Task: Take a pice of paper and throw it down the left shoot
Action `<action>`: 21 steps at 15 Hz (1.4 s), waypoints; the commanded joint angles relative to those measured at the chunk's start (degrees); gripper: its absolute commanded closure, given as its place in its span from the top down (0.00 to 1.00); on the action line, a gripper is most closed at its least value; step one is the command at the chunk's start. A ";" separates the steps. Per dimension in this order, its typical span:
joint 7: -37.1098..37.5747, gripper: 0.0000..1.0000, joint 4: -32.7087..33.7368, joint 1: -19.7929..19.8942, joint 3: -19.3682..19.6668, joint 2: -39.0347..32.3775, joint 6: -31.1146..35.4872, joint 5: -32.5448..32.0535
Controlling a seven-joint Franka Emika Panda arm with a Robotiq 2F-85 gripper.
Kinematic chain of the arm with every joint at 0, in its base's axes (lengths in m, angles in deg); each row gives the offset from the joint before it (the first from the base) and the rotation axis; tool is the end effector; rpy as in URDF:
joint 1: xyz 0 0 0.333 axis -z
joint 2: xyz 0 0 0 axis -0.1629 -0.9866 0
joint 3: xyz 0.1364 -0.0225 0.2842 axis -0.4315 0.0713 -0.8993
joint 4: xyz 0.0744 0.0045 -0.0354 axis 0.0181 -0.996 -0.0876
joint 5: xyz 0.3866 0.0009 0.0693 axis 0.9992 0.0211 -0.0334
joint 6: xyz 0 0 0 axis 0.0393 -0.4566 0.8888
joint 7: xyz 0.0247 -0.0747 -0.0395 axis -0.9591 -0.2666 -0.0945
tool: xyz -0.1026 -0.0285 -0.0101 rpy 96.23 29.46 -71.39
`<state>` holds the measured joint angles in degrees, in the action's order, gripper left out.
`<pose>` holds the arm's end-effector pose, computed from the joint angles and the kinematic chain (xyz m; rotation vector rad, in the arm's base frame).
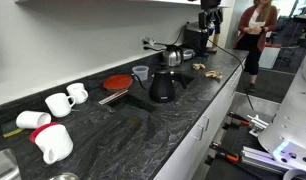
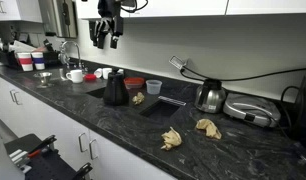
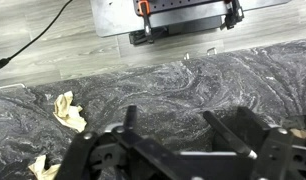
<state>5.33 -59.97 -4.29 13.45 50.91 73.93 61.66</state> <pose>0.3949 -0.0615 0.5371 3.0318 -0.2281 -0.3095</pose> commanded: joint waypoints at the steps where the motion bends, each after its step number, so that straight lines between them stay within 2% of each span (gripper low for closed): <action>1: 0.12 1.00 0.14 -0.44 0.37 -0.02 -0.15 -0.12; 6: 4.80 1.00 -0.51 1.96 2.26 -0.89 3.11 -1.21; 10: 8.53 1.00 -1.39 5.32 4.95 -2.17 7.70 -4.36; 11: 6.20 1.00 -0.78 4.13 4.78 -1.97 5.47 -3.14; 21: 6.21 1.00 -0.86 4.13 4.68 -2.13 5.72 -3.27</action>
<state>11.62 -60.95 -0.30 18.25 48.83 79.78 58.33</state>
